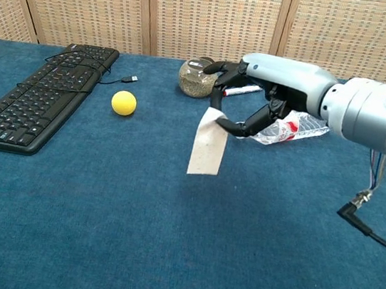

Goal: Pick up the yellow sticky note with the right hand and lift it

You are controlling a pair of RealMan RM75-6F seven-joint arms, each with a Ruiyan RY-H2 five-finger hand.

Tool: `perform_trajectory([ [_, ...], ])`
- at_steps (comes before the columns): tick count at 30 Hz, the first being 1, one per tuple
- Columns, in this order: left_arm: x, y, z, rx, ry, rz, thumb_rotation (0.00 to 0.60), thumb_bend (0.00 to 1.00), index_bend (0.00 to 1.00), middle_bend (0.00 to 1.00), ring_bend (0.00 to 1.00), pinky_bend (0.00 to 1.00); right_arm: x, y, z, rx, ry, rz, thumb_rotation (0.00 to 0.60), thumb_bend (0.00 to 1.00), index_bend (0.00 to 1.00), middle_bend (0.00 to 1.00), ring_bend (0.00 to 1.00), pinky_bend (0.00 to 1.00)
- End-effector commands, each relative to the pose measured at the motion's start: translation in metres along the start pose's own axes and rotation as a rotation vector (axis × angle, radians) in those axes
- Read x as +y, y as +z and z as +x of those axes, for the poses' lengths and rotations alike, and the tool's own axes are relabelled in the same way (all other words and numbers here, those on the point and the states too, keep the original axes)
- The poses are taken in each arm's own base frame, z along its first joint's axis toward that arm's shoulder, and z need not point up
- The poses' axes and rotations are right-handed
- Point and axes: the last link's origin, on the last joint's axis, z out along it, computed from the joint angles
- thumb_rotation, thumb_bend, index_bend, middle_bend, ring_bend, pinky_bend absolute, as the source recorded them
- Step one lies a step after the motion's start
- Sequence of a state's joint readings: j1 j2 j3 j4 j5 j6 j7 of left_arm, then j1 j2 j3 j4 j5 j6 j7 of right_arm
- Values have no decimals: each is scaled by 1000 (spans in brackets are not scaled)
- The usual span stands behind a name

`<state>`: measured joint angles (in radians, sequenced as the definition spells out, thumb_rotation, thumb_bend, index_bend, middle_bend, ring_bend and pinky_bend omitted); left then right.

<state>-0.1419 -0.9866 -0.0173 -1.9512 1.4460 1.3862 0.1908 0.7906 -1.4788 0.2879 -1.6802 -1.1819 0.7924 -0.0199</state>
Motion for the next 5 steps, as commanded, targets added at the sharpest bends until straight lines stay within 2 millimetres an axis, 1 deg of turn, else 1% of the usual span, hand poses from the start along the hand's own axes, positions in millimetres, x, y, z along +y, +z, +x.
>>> perform_trajectory([
  [1,0,0,0,2,-2,0,600,0,0,0,0,0,-12,-1,-7,-67,113,9,600,526,801,0,0,0],
  [5,0,0,0,-2,1,1,600,0,0,0,0,0,-20,1,-14,-111,186,13,600,525,801,0,0,0],
])
